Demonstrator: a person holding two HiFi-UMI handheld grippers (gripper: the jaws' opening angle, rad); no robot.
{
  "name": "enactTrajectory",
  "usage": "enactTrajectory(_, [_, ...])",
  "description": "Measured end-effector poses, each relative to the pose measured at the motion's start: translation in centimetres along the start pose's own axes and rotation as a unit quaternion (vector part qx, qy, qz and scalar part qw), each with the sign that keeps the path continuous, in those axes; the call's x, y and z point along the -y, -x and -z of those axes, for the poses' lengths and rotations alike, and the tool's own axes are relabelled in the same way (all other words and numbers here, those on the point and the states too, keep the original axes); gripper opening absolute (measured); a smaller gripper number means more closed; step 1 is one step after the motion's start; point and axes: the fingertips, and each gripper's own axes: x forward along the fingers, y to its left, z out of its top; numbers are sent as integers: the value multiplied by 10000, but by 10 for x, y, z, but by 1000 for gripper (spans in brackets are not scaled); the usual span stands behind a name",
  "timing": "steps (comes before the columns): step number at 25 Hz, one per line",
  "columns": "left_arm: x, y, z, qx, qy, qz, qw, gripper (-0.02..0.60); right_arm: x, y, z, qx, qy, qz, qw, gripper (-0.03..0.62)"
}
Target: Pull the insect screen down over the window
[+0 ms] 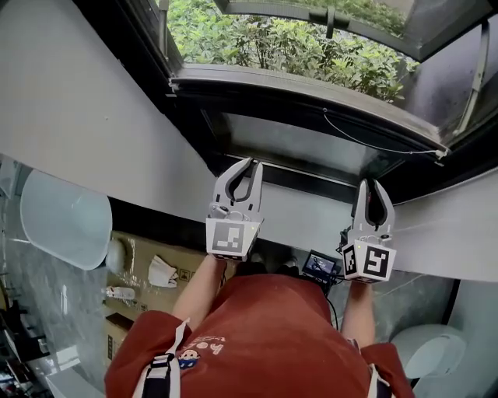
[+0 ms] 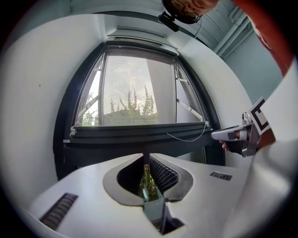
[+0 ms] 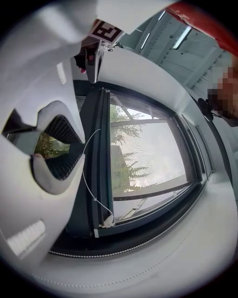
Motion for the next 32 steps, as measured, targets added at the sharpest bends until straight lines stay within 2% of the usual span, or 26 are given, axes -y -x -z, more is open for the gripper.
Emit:
enactTrajectory(6, [6, -2, -4, 11, -10, 48, 10000, 20, -4, -1, 1, -36, 279, 28, 9996, 11])
enactTrajectory(13, [13, -5, -6, -36, -3, 171, 9998, 6, -1, 2, 0, -15, 358, 69, 9993, 11])
enactTrajectory(32, [20, -8, -13, 184, -5, 215, 9996, 6, 2, 2, -3, -15, 511, 62, 9987, 11])
